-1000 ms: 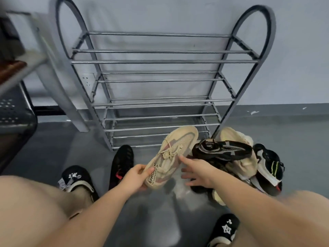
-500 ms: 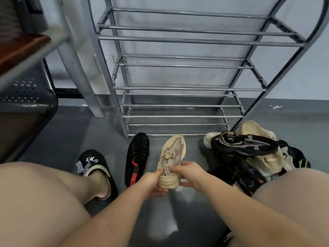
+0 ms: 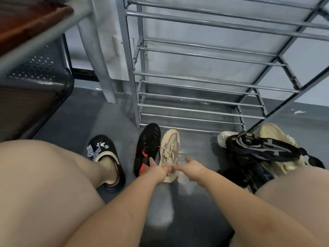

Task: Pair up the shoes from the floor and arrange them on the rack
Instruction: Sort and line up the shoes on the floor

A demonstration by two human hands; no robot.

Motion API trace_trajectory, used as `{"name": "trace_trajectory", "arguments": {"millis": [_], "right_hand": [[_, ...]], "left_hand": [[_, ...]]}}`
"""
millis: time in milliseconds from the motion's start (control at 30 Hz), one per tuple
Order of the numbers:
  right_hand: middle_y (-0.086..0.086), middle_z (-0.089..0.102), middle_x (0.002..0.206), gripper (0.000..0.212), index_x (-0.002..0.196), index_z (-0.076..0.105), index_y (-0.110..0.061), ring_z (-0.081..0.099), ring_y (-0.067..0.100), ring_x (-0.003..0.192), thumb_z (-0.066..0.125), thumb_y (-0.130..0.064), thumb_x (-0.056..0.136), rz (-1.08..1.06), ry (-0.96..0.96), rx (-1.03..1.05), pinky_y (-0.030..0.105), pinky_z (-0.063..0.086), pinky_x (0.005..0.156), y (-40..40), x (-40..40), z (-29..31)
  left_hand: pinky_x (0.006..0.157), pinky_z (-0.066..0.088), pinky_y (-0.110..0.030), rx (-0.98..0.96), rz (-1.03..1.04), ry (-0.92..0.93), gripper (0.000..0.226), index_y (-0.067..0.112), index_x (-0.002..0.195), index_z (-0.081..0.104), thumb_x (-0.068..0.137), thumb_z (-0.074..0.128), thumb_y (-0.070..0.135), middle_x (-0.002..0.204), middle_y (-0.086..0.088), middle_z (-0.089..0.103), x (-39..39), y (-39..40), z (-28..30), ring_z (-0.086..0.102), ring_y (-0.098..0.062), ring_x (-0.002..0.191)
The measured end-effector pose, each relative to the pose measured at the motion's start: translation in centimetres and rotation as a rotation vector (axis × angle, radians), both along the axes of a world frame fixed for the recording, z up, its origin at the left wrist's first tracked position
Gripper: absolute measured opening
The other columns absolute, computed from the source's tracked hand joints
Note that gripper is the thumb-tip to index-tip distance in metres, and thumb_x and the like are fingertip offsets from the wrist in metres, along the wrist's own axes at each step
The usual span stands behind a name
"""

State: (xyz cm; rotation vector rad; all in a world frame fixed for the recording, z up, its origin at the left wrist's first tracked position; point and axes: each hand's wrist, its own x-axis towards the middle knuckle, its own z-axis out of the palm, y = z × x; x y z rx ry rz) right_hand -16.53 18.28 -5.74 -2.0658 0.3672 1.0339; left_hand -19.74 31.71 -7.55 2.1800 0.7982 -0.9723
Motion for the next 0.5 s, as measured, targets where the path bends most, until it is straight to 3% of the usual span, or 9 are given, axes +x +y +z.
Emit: {"name": "trace_trajectory", "arguments": {"millis": [67,167,267,500], "right_hand": [[0.009,0.051,0.131,0.084,0.150,0.016,-0.006,0.048,0.025,0.121,0.064,-0.035,0.087,0.135,0.000,-0.116,0.027,0.041,0.087,-0.1,-0.4,-0.5],[0.014,0.019,0.156,0.083,0.150,0.014,-0.009,0.029,0.028,0.140,0.059,-0.041,0.088,0.415,-0.125,-0.315,0.031,0.033,0.108,-1.0,-1.0,-1.0],[0.008,-0.005,0.161,0.079,0.152,0.006,-0.021,0.008,0.029,0.147,0.053,-0.043,0.092,0.649,-0.291,-0.471,0.039,0.023,0.115,-2.6,-1.3,-0.9],[0.009,-0.007,0.160,0.079,0.153,-0.001,-0.020,0.003,0.028,0.148,0.047,-0.044,0.094,0.754,-0.450,-0.628,0.040,0.025,0.114,-7.0,-1.9,-0.3]], "left_hand": [[0.115,0.021,-0.044,0.140,-0.215,-0.011,0.088,0.019,0.151,-0.005,0.088,0.037,0.064,0.159,-0.015,0.000,-0.6,0.3,-0.2,0.016,-0.033,0.144],[0.117,0.015,-0.046,0.241,-0.381,-0.035,0.083,0.019,0.151,-0.006,0.092,0.038,0.057,0.159,-0.014,-0.008,-0.9,0.3,-0.2,0.008,-0.034,0.145],[0.119,0.006,-0.046,0.320,-0.484,-0.120,0.078,0.019,0.151,-0.007,0.094,0.036,0.053,0.158,-0.014,-0.011,-0.7,0.2,0.2,-0.001,-0.033,0.146],[0.119,-0.003,-0.041,0.357,-0.731,-0.414,0.072,0.021,0.150,-0.010,0.097,0.030,0.047,0.159,-0.006,-0.011,-1.0,-1.1,0.5,-0.006,-0.026,0.147]]}}
